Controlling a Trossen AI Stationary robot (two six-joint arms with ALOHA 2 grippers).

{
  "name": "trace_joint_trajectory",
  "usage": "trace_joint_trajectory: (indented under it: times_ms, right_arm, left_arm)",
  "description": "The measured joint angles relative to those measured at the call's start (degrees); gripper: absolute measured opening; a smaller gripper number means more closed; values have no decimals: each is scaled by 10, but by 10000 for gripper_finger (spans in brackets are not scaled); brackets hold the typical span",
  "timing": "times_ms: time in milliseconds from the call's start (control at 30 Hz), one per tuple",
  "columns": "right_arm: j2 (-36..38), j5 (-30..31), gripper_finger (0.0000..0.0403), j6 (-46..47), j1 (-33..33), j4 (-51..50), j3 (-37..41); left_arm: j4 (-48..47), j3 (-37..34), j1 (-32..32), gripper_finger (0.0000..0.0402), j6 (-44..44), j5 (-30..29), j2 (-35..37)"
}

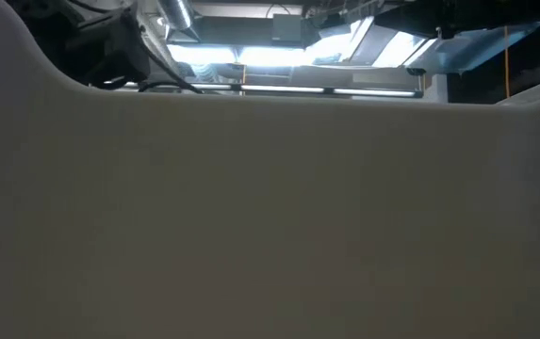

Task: Sort rubber bands into baskets
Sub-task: Move the red rubber band to the middle left of the table

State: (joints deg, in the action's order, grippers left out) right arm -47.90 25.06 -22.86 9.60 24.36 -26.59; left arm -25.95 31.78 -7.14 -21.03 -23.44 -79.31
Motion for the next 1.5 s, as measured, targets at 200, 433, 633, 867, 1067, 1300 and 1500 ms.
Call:
trace_joint_trajectory:
  times_ms: [200, 433, 633, 867, 1067, 1300, 1500]
  right_arm:
    - [0, 0, 1, 0, 0, 0, 0]
    - [0, 0, 1, 0, 0, 1, 0]
    - [0, 0, 1, 0, 0, 2, 0]
    - [0, 0, 1, 0, 0, 2, 0]
    - [0, 0, 1, 0, 0, 2, 0]
    - [0, 0, 1, 0, 0, 2, 0]
    - [0, 0, 1, 0, 0, 2, 0]
  left_arm:
    - [6, -4, 0, 73, 1, 0, 0]
    - [16, -4, 0, 10, 11, 0, 0]
    - [10, 0, 0, 5, 4, 0, 6]
    - [4, 23, -1, 4, 1, 0, 45]
    - [-31, 48, -3, 5, 0, 1, 100]
    - [-42, 63, -19, 5, -2, 4, 171]
    - [-52, 68, -33, 2, -20, 4, 226]
